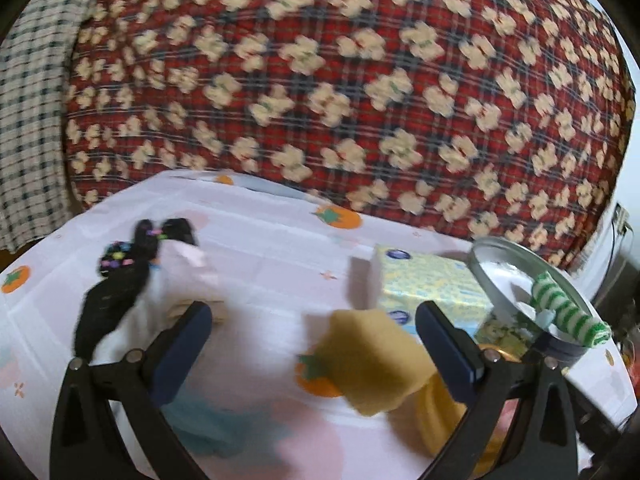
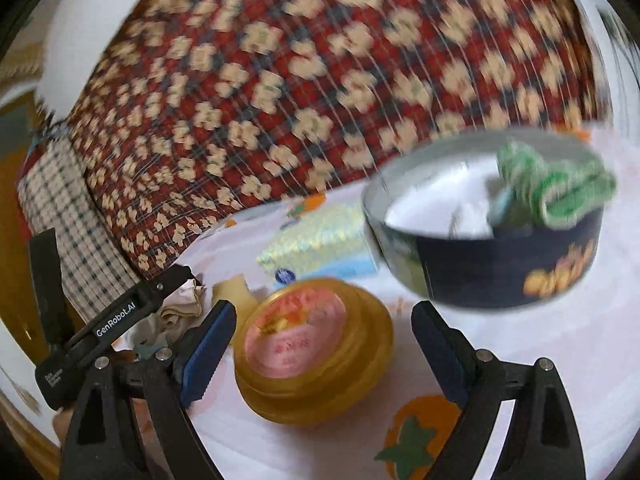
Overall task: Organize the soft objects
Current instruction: 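Grasp the yellow sponge with the right gripper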
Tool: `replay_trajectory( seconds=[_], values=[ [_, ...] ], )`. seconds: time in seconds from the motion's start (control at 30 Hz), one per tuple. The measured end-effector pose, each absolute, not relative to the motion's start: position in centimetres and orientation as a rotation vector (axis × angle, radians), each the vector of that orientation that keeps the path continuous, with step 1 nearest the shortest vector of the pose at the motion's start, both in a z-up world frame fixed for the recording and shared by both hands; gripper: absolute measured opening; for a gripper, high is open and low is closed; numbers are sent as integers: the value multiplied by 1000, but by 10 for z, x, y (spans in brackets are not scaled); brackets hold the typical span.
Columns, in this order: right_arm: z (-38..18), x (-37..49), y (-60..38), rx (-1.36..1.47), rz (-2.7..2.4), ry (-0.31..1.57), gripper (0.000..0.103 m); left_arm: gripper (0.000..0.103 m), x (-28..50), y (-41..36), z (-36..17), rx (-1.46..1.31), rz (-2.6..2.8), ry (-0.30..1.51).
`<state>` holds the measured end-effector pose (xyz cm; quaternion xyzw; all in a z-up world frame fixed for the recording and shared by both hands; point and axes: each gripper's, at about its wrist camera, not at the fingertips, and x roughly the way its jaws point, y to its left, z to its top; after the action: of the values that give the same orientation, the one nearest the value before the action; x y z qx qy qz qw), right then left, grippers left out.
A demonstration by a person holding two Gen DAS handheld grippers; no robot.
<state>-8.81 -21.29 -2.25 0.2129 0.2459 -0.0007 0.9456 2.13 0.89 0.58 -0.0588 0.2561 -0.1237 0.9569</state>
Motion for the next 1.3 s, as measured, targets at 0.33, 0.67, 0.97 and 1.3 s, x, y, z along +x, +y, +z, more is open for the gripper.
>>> replay_trajectory(
  seconds=[0.33,0.67,0.97,1.3],
  values=[
    [-21,-99,-224,500,8,453,91,103,34,-36,3,-7,-273,566],
    [-4,-109,-208,377,1,360,91,92,50,-26,-16,-31,-289,678],
    [30,-75,-155,120,134,333,91,93,2,70,3,-174,-198,590],
    [-5,23,-99,-55,220,706,89,93,-16,154,-2,-226,-36,574]
  ],
)
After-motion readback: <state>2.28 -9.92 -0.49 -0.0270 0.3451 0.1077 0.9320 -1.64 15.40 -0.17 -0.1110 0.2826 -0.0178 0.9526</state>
